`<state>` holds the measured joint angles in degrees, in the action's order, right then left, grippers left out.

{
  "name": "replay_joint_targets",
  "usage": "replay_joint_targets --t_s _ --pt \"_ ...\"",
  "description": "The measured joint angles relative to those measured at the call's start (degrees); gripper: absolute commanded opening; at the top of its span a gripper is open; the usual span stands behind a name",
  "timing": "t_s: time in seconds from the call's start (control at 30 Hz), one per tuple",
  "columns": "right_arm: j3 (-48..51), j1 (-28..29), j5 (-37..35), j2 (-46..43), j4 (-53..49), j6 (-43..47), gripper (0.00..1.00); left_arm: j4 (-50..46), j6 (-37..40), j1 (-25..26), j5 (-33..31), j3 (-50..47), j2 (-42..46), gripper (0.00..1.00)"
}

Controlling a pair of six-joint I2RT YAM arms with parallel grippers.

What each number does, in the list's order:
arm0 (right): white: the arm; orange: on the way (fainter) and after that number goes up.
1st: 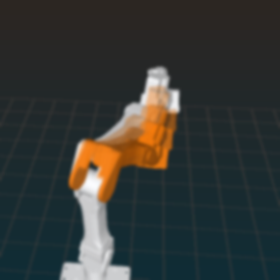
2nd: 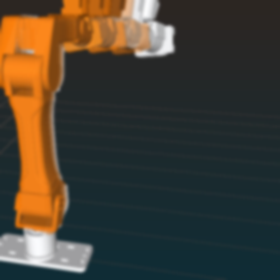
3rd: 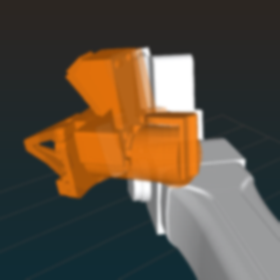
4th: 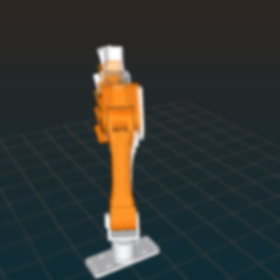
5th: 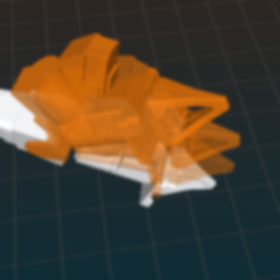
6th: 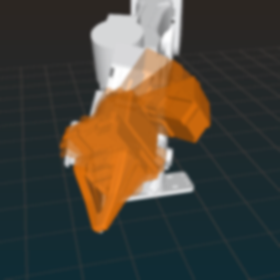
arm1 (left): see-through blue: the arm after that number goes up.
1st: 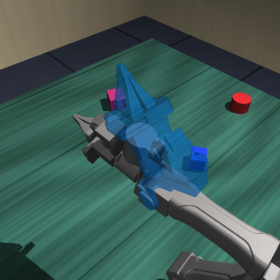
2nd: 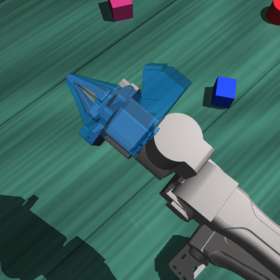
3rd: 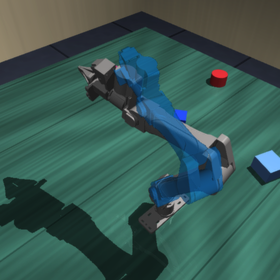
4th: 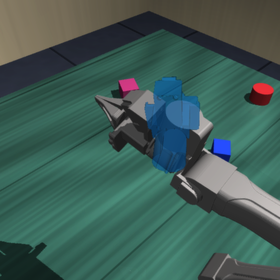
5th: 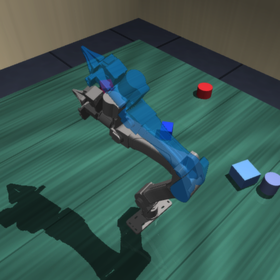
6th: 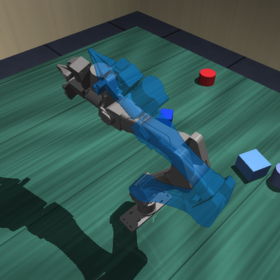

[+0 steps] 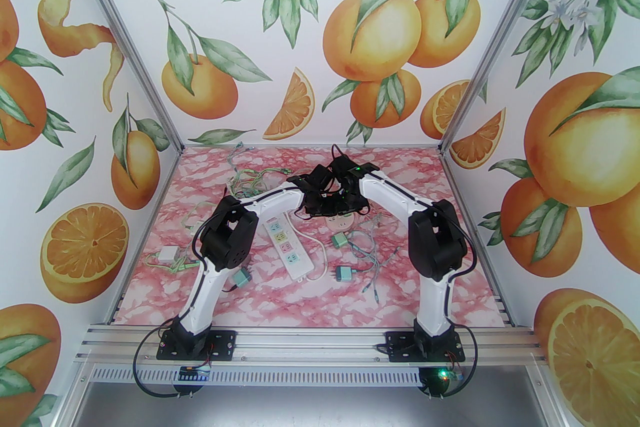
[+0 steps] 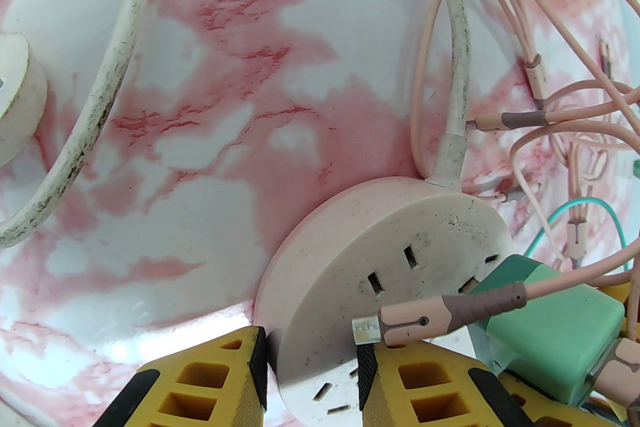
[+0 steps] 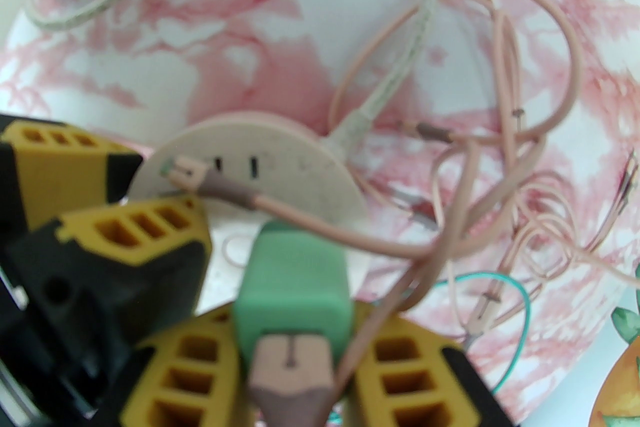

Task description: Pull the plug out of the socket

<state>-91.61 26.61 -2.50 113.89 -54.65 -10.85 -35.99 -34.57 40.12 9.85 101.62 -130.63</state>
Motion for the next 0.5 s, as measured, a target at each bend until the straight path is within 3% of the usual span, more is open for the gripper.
replay_joint_targets --t_s 0.27,0.5 --pt "5.42 -5.68 10.75 -6.25 5.79 -1.22 0.21 -0.5 0.2 0.04 -0.09 0.79 0.24 0.35" --pt "9.05 -9.03 15.04 -9.11 9.05 -3.21 0.21 -1.95 0.46 0.09 -0.5 2.05 -0.11 0.36"
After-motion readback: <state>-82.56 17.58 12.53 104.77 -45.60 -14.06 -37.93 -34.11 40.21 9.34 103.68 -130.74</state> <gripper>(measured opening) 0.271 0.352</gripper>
